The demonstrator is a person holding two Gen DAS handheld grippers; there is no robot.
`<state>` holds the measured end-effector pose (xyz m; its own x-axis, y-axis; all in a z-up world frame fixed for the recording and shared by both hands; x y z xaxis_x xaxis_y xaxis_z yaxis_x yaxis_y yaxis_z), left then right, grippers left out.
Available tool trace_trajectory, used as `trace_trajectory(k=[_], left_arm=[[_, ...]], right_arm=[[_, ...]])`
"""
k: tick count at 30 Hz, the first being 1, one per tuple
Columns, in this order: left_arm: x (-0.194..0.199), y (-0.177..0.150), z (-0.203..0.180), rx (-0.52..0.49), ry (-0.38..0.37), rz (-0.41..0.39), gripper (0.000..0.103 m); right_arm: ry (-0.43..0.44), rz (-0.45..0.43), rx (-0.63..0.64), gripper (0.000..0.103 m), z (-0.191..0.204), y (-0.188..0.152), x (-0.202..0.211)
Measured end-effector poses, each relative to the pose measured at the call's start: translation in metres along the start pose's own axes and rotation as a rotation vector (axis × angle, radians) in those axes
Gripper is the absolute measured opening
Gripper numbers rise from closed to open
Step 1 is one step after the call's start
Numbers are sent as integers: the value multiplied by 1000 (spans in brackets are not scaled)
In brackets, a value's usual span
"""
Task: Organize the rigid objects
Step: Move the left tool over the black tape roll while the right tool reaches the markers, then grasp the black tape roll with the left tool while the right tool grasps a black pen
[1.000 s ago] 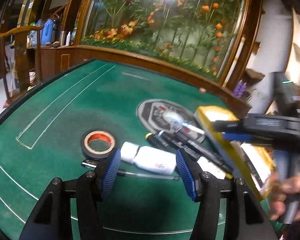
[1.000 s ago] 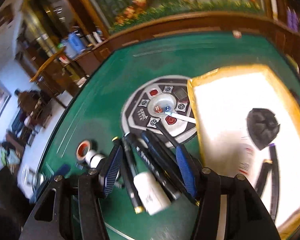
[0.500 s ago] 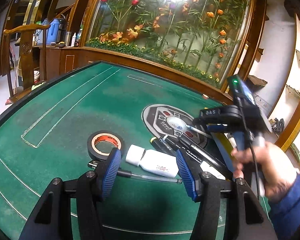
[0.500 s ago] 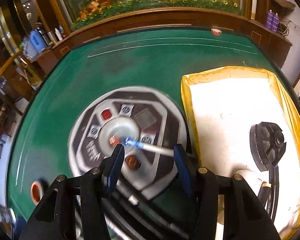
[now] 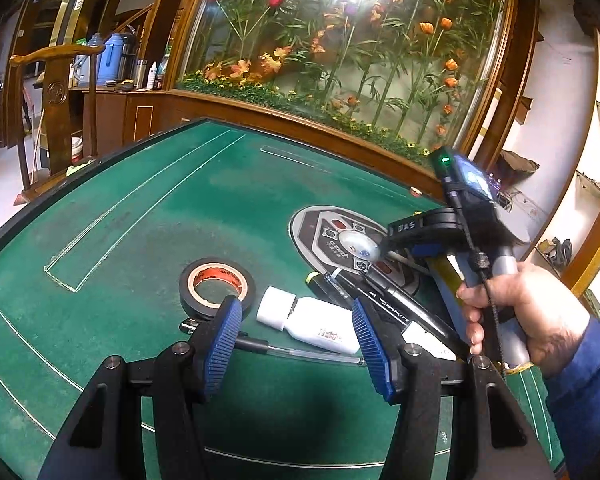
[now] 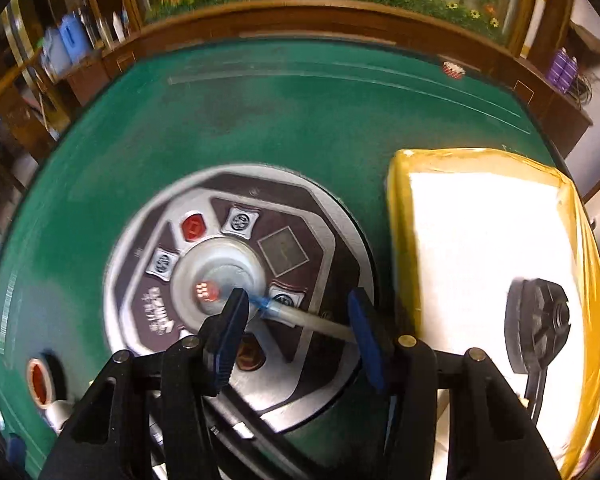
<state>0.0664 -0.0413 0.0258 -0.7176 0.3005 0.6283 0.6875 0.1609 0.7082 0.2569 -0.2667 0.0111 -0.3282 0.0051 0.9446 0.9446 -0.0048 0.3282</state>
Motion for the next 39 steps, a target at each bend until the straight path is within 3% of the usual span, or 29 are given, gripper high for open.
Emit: trace_trajectory(k=[4,8,11,13,16,19,22,27,30,35,39], left_arm=[[0,0,1,1,-2,-1,61],[2,0,1,1,-1,-9,61],[3,0,2,6,4,-17,61],[3,2,3,10,9,-20,61],[4,2,4,13,12,-24,61],[4,2,4,12,13,-26,61],[3,2,5,14,17,-23,61],[3,3,7,21,13,-29,61],[3,3,10,37,5,-25,61],[2,2,10,36,2,-20,61],[1,1,12,38,-13,-7,61]], right_arm=[[44,22,-12,55,6,-5,1],[86,86,61,57,22,-25,4],[136,132,86,70,31,-47,10],[163,145,115,71,38,-63,17],[318,214,126,72,54,-94,26],[370,181,156,72,63,-114,44],[275,85,128,72,46,-110,52],[282,105,85,71,28,-101,28],[281,108,97,71,33,-116,31],[347,121,128,72,51,-164,54],[502,111,112,72,58,-191,71]])
Point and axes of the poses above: each gripper's, at about its wrist camera, not at the fingertips, and x roughly against the way its jaws point, z to its left, y to its top, the point moved 4 cm from there along -x, roughly the way its jaws point, and after that the axes turned 7 degrees about z, right-handed, at the moved point
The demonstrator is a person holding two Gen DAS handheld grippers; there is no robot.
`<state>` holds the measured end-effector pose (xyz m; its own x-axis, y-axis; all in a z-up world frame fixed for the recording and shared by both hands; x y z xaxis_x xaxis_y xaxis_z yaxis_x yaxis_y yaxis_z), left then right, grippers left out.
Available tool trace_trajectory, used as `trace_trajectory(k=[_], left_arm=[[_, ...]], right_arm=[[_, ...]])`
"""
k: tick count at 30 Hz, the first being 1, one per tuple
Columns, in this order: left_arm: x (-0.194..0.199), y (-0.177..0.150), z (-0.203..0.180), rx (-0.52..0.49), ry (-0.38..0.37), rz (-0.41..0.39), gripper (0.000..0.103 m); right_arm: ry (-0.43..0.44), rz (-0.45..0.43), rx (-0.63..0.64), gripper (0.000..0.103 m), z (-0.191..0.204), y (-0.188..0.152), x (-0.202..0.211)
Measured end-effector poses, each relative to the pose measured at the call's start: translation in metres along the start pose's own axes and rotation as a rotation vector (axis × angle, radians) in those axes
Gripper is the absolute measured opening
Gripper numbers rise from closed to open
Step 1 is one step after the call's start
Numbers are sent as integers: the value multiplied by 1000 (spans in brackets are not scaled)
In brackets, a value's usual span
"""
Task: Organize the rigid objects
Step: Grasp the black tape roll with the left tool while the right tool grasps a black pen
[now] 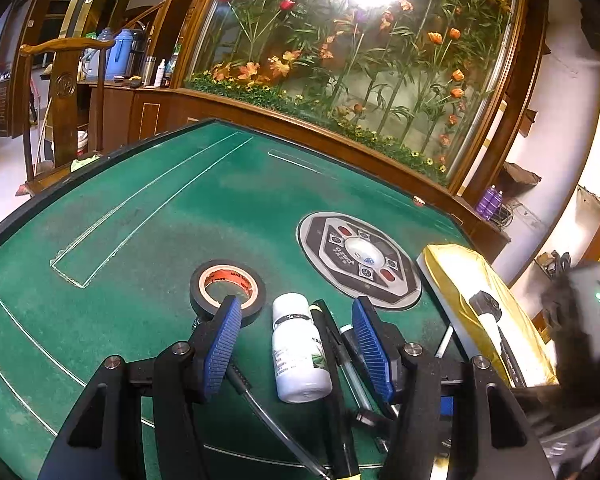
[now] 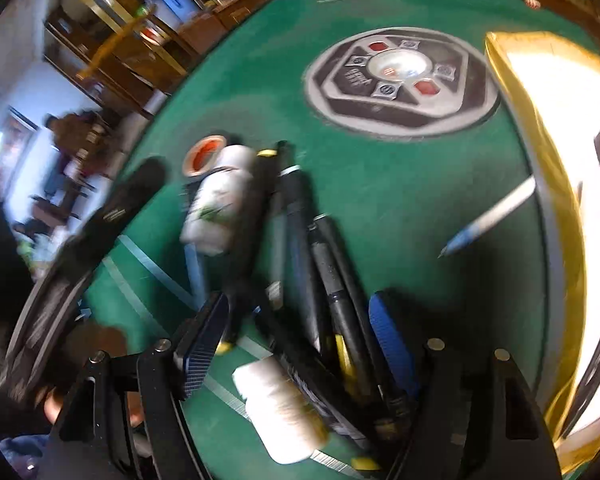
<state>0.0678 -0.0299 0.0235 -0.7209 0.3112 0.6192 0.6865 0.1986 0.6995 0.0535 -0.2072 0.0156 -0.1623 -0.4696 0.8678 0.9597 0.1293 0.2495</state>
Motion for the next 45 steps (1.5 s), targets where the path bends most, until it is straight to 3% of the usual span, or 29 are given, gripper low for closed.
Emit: trace_trajectory(k=[2,6,7,9,15,17,18,19,21,25,28,30,31,32,42,45], left_arm=[[2,-1,1,-2,-31,22,61],[13,4,16,39,-79,69,61],[15,6,20,50,-83,80,61],[18,7,29,55,-94,111,61],[25,1,46,64,-52,137,61],[23,2,50,64,-21,143,61],[21,4,52,65,-16,148,61],[19,6,52,63,-9,153,61],[15,12,52,58,17,151,61],[-2,26,53,27,114,167,61],[-26,30,52,16,106,246,61],[-36,32,49,0,109,267,72],[-40,33,47,-16,129,278,86],[-44,34,47,-27,155,283,89],[-84,26,44,-115,279,354,89],[-81,25,40,-159,293,317,66]], right_arm=[[31,-27,-8,72,-1,-9,8],[-56,-64,43,70,-9,-23,23],[-78,-72,59,65,-10,-27,24],[-107,-73,71,36,-15,-28,25],[-128,-75,82,34,-27,-34,22],[-170,-77,111,33,-25,-36,16],[-198,-83,133,27,-23,-35,13],[-260,-87,173,20,-20,-35,11],[-357,-110,217,19,-19,-35,9],[-341,-126,204,19,-25,-38,13],[-344,-145,198,19,-24,-41,14],[-328,-162,182,19,-27,-42,14],[-315,-171,174,19,-28,-42,15],[-302,-178,168,19,-29,-42,15],[-202,-206,119,19,-37,-44,20],[-205,-207,121,19,-37,-44,20]])
Point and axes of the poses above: each gripper's, at about its wrist camera, not at the fingertips, and x roughly against the way its jaws point, z to its left, y to its top, the point moved 4 cm from there along -x, roughly the way its jaws point, and after that the axes turned 7 degrees about z, right-handed, at the moved point
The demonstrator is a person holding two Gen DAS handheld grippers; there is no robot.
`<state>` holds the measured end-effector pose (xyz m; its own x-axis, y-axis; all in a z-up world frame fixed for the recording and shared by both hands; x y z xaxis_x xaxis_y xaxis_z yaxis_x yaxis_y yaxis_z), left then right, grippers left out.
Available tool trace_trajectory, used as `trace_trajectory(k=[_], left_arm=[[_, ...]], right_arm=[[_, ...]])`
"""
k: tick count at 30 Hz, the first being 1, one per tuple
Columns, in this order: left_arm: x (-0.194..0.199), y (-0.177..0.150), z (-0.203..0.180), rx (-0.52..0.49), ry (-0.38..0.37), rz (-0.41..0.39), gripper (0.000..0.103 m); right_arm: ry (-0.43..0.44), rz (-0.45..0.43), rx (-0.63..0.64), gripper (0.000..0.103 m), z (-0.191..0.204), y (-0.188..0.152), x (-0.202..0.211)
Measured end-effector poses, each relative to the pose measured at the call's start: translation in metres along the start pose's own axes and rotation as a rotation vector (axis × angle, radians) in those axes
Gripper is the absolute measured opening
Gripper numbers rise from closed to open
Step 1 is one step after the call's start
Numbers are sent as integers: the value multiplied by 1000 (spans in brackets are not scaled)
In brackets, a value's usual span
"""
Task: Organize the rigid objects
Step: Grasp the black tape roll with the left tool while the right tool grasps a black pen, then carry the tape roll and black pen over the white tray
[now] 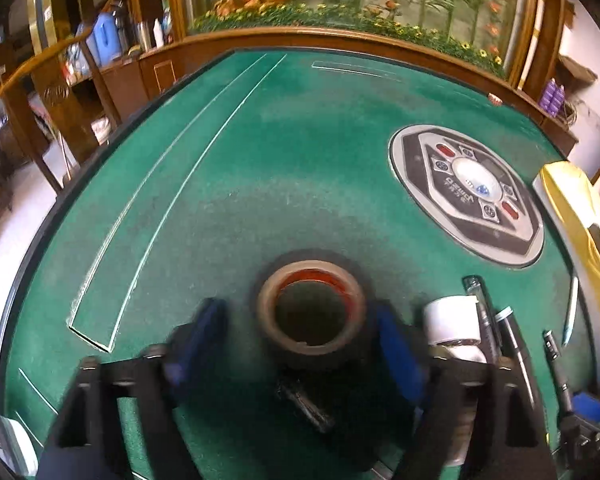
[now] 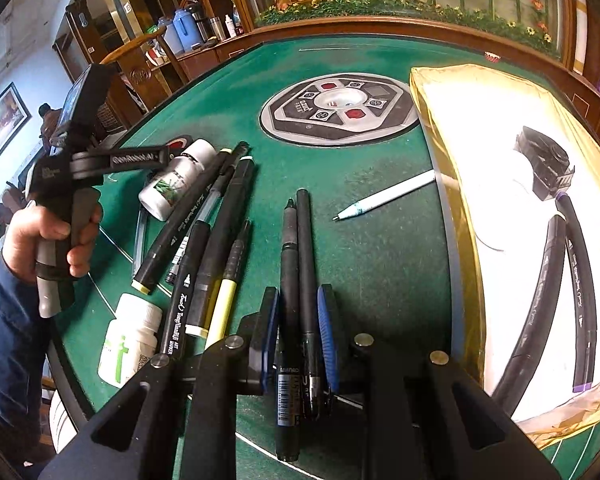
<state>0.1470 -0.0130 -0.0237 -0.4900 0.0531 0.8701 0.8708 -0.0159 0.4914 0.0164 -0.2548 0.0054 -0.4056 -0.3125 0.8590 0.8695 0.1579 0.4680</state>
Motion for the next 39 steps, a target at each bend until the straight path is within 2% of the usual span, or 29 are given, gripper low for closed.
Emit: trace_trajectory(k=[5,9,10,11,12,15,18,25,28,32,34,37,39], left_arm=[[10,-9,4,14,-54,-5,66],[42,-26,-2,-1,-78,-75,66],[47,-28,-5,-7,-85,-87,66],[55,-32,-8,-16,-97,-102,66],[64,-35,-11,-21,-116,-119,66],[79,-38,-21,-30,-159,-144,66],[85,-38,-33,-55,-172,-156,66],[87,-45,-40,-61,-195,-150,66],[92,-48,-43,-75,-196,-162,66],[97,-52,-45,-86,-206,-171,66],[98,-54,-46,-87,-209,-172,66],[99,-57,-49,-92,-220,-170,66],[100,-59,-52,-101,-232,-169,66]], right_arm=[[11,-3,-11,19,-1,0,0],[42,-26,-53,17,-7,-1,5],[45,-35,-57,15,-7,-1,7],[55,-44,-61,6,-6,-2,11],[61,-45,-64,2,-6,-3,13],[63,-54,-66,2,-4,-5,19],[50,-17,-39,2,0,-9,14],[21,1,-18,3,2,-5,11],[-33,29,-20,3,-3,-2,2],[-13,13,-20,5,0,-3,8],[-25,-4,-12,6,2,0,15],[-88,-9,-9,29,-4,5,17],[-91,3,8,33,-5,6,13]])
Point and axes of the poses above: each gripper's, at about its wrist camera, not at the fingertips, and x roughly against the way its jaws point, z to its left, y to its top, the point moved 4 cm from there along -x, roughly the way its jaws point, and after that the axes turned 7 degrees about z, right-handed, at the moved point
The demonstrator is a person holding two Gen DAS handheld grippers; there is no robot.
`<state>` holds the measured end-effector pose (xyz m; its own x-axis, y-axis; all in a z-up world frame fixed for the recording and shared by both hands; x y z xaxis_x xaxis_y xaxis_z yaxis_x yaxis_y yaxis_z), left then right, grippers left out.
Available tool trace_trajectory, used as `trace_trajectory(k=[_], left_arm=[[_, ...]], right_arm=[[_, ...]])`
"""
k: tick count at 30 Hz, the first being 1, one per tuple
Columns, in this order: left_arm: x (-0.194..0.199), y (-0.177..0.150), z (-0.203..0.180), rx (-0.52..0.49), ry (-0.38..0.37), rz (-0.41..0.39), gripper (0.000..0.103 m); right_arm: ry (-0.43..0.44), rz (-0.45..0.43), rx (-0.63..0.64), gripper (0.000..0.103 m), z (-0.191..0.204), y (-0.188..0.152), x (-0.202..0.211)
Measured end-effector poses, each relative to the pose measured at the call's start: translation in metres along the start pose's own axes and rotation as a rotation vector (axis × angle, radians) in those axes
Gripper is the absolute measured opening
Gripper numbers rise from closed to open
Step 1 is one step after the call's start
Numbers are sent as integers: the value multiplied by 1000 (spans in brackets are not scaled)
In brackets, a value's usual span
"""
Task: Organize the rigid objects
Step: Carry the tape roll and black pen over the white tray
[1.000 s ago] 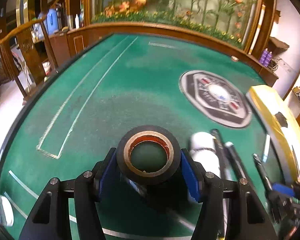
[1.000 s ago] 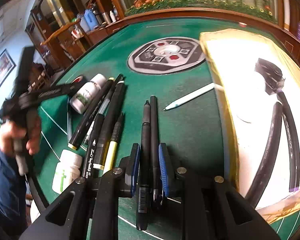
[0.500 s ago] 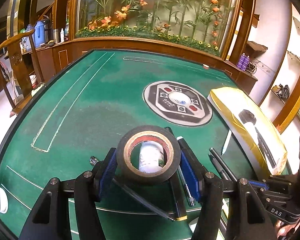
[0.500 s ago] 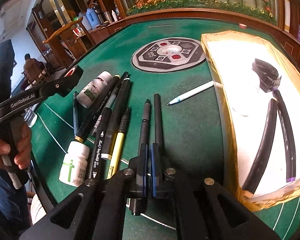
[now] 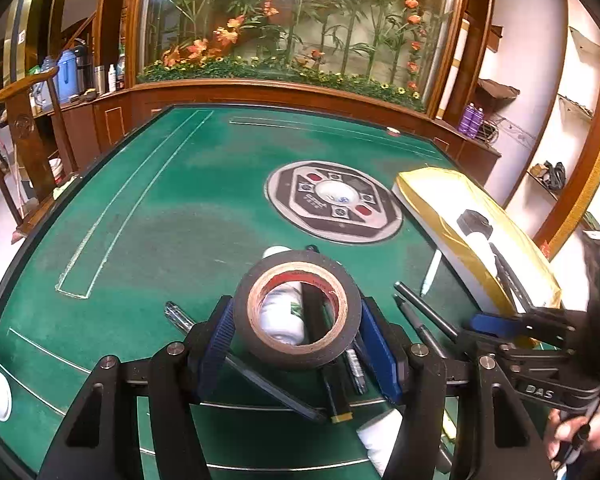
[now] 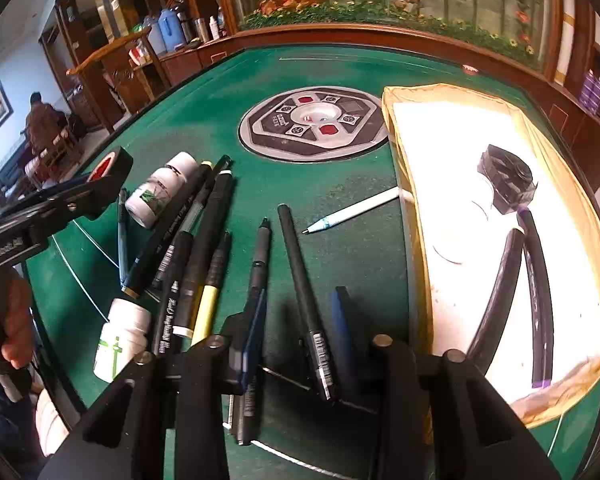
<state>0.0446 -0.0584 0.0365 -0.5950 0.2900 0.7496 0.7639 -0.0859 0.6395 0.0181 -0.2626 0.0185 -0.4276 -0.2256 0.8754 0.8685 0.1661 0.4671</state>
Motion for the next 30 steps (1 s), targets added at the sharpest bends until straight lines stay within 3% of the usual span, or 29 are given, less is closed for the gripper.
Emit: trace_trajectory(k=[2,7,9,10,21,25,30], left_arm=[[1,0,-3,-7,-5,-4,66],[1,-1,-18,-40,-7,-10,66],[0,-1,-25,-52,-5,-11,66],[-1,-1,-26,-55,-5,-10,66],[-13,7,-60,-88,-40,24,66],[-14,12,-79,-97,-64,30,66],[-18,23,-128,-131,-149,53,66]], right_arm=[[-21,25,7,32,-2,0,-9],[-161,15,98,20,7,-1,-17],[-178,13,122,10,10,-1,-17],[-192,8,138,9,12,-2,-17],[146,-88,-68,8,-21,-6,18],[168,-156,-138,8,-45,-9,43],[122,-210,-242,8,-93,-13,63]])
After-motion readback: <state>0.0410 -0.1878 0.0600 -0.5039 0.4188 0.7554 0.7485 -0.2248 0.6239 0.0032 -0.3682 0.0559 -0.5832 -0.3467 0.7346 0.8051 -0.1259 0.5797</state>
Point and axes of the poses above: each gripper's, at about its wrist camera, not at the fingertips, and x roughly against the way its jaws point, z to its left, y to its top, the point moved 4 cm from there along -x, roughly the way its jaws point, and after that the axes turned 7 degrees about z, right-handed, at the moved point
